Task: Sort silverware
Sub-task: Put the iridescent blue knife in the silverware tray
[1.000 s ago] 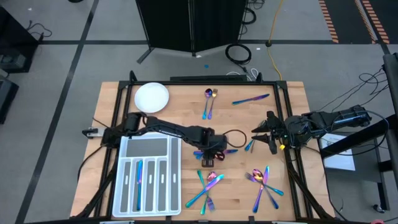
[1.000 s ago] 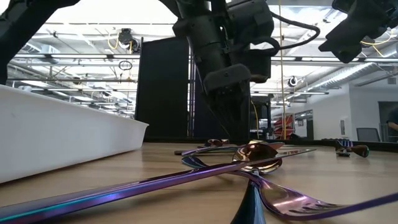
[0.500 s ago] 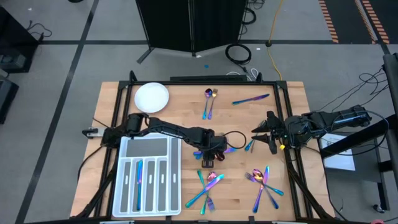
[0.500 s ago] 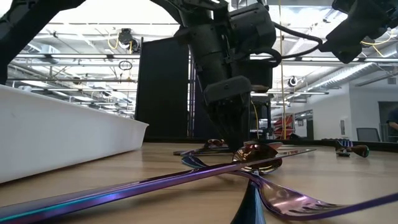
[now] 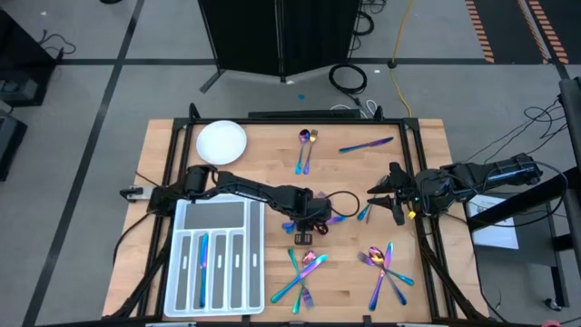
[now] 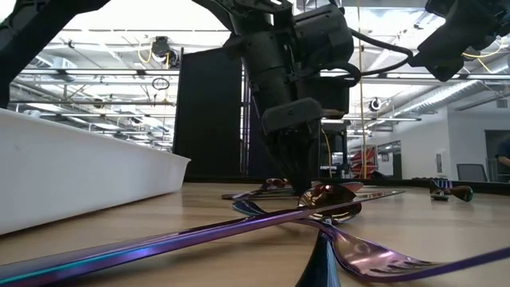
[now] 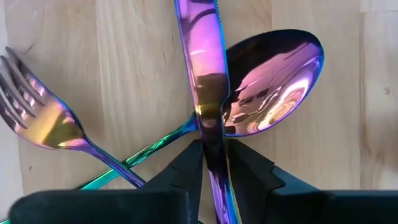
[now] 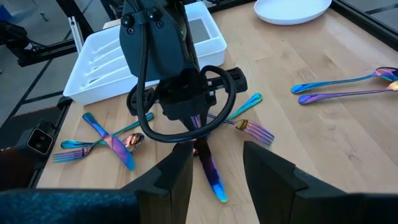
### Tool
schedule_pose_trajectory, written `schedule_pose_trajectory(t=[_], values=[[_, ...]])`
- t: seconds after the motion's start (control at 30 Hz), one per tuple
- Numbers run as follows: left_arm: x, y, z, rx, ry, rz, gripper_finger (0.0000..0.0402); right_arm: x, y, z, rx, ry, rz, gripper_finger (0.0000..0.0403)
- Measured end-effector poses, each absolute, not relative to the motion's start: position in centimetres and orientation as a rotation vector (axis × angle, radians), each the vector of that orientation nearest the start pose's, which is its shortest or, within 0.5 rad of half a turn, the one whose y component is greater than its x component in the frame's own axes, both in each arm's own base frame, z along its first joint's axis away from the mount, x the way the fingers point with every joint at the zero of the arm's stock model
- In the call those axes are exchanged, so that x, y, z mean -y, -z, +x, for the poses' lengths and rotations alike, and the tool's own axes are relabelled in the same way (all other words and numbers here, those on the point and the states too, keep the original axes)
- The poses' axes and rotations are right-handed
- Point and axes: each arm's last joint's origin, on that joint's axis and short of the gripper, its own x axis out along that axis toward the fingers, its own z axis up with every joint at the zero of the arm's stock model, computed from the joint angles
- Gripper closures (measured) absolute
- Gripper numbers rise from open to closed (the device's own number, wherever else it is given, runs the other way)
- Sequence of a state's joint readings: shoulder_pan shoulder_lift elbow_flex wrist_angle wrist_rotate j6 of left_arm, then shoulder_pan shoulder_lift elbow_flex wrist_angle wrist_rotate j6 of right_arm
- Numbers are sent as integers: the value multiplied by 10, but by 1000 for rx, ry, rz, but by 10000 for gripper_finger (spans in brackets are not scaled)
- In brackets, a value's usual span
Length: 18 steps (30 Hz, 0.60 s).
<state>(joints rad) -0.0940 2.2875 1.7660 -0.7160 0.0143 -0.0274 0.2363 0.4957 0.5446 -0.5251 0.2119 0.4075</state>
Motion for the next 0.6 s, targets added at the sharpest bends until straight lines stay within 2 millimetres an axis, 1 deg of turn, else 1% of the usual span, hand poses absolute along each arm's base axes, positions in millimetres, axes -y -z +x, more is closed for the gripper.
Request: schedule_pose_trajectory(t=[0.27,0.43,0.6], values=[[44,-142,466,-1234,46,23,369,-21,-257,113,-460,71,294,273],[43,-147,471,-1212,41,22,370,-21,-257,113,-460,71,294,273],[43,-159,477,-1165,39,21,368,-21,-257,113,-460,71,295,273]])
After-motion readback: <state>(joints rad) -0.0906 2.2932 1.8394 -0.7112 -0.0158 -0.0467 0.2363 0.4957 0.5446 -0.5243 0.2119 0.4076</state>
